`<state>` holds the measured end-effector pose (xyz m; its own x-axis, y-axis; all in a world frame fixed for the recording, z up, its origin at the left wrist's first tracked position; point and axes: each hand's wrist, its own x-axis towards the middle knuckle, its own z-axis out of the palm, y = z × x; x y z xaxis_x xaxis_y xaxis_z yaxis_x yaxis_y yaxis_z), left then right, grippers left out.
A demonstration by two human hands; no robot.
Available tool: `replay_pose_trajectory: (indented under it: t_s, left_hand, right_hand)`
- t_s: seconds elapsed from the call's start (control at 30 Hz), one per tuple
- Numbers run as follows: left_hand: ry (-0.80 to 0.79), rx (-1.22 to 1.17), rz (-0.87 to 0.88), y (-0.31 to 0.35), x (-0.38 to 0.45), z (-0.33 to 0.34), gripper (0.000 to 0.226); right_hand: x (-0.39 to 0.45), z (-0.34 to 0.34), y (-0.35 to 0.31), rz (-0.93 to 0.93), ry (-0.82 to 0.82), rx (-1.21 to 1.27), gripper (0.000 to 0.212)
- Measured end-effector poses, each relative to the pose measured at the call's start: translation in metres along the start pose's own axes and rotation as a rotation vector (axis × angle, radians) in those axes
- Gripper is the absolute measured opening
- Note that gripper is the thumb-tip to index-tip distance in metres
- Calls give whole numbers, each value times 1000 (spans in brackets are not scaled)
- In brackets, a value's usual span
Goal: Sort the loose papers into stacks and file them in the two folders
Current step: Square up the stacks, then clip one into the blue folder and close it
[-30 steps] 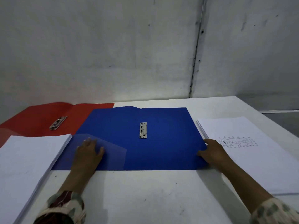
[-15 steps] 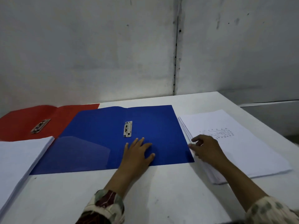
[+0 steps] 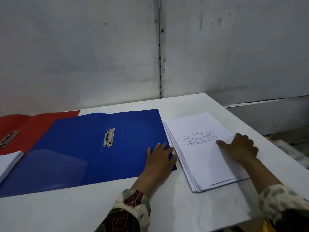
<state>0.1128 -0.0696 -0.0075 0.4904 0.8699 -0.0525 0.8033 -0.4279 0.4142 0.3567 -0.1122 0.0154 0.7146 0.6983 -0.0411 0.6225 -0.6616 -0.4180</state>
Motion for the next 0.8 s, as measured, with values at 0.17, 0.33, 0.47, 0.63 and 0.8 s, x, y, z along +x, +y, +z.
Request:
replay_pose_trajectory:
  t_s: [0.17,0.33,0.47,0.63,0.8]
  left_hand:
    - [84,-78,-14,9,11,7,31]
    - [106,-147,-5,8,15,10,25]
    - [125,-199,1,5,16,12,28]
    - [127,-201,22,1,18,15,40]
    - [128,-216,51,-3,18,13,35]
  right_hand:
    - [15,-10,-2,13,-116,67,64]
    - [21,-17,-6,62,-245,146,38]
    - [16,-18,-14,107,-223,106,38]
    - [11,-23,-20,64,-231,183,26]
    - [12,-35,-16,94,-310,269,39]
